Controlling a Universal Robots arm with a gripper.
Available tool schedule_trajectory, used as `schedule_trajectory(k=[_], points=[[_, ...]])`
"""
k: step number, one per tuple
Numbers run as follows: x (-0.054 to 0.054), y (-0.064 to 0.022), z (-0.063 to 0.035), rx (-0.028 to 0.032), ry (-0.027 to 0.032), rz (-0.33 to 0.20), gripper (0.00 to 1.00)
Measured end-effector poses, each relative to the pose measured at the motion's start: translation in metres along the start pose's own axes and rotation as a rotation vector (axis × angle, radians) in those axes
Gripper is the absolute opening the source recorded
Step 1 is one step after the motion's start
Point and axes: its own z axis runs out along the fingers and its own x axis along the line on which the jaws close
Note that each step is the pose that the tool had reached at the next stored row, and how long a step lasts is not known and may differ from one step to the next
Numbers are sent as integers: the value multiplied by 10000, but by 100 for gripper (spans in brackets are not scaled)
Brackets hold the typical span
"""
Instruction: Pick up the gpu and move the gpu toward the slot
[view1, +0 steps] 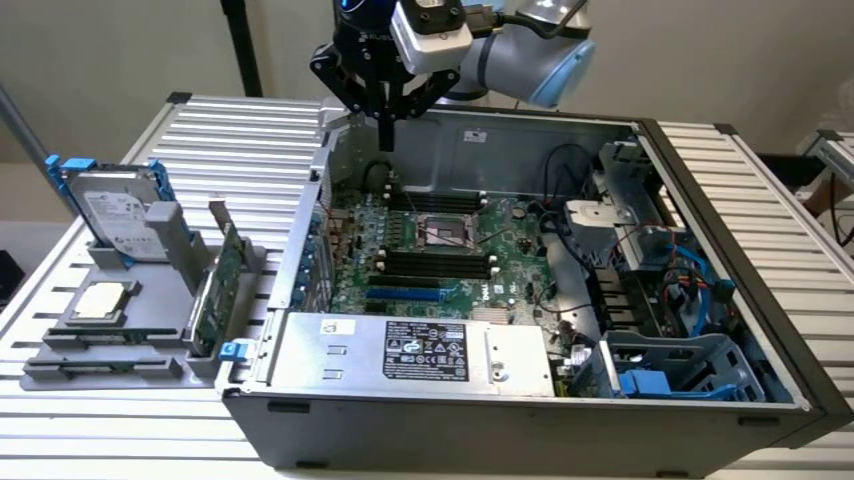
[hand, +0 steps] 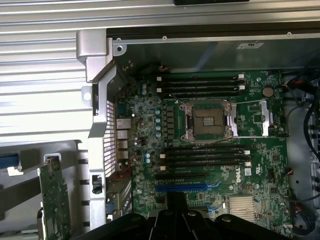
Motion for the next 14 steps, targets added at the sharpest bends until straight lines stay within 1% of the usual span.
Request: schedule_trajectory(k=[10,12,14], points=[[0,0,0,0,1,0,11],[48,-9,-2,2,-2,-1,11],[138,-29,-4,-2,-18,-1,11]])
